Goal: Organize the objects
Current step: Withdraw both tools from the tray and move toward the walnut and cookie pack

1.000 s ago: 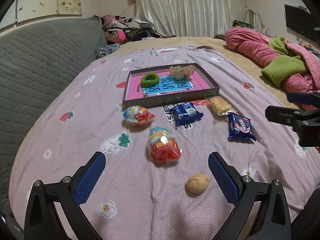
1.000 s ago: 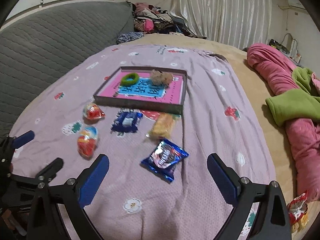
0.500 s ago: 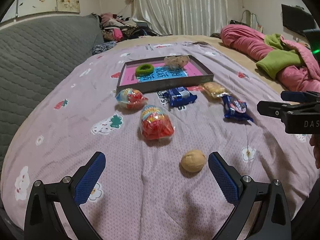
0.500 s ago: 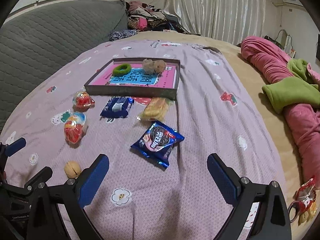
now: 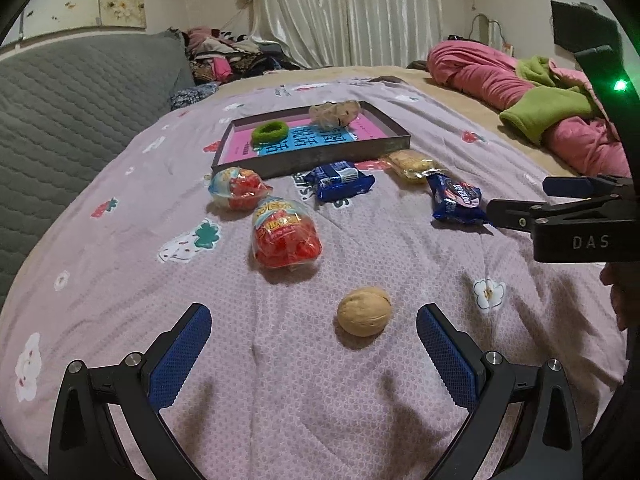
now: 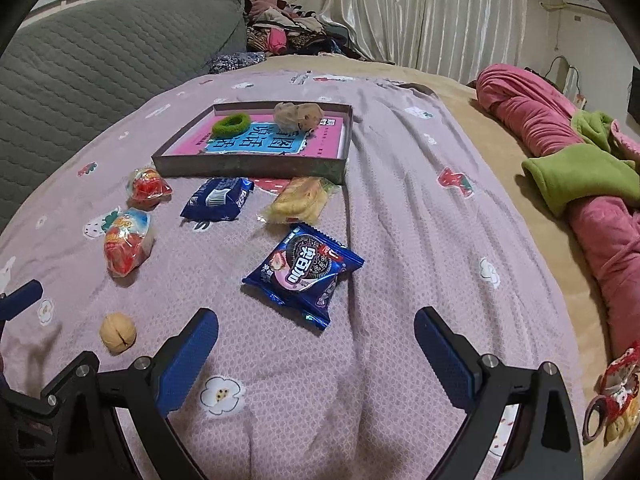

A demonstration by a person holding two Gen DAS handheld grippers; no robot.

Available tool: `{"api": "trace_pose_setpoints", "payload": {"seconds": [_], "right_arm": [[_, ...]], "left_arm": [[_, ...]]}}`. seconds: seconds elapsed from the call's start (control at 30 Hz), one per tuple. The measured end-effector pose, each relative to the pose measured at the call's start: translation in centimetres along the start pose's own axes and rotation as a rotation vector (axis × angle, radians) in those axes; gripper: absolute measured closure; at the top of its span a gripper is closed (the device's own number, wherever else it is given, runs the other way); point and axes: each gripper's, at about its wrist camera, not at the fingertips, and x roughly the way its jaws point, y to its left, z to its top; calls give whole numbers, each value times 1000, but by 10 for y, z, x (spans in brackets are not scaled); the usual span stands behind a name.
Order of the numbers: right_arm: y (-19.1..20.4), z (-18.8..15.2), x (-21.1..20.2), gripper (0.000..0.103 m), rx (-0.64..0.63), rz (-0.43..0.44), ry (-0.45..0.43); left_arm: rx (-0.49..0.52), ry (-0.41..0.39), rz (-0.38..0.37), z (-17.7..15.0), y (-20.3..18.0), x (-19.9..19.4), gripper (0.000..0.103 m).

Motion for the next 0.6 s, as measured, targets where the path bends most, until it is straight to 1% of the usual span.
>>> {"api": "trace_pose_setpoints", "payload": {"seconds": [0.23, 0.37, 0.53, 0.6], "right_arm": [[-3, 1, 16, 4, 33, 2, 17], [-6, 2, 29, 4, 61, -4, 42], [-7, 5, 37, 4, 87, -12, 41], [-7, 6, 40, 4, 96, -2, 45]], "left_arm": [[-12, 16, 5, -4, 0, 12, 1], [-6, 19, 14, -4, -3, 19, 1], [-7, 28, 11, -3, -6, 27, 1], [-4, 26, 20, -3, -7, 30, 1]]}}
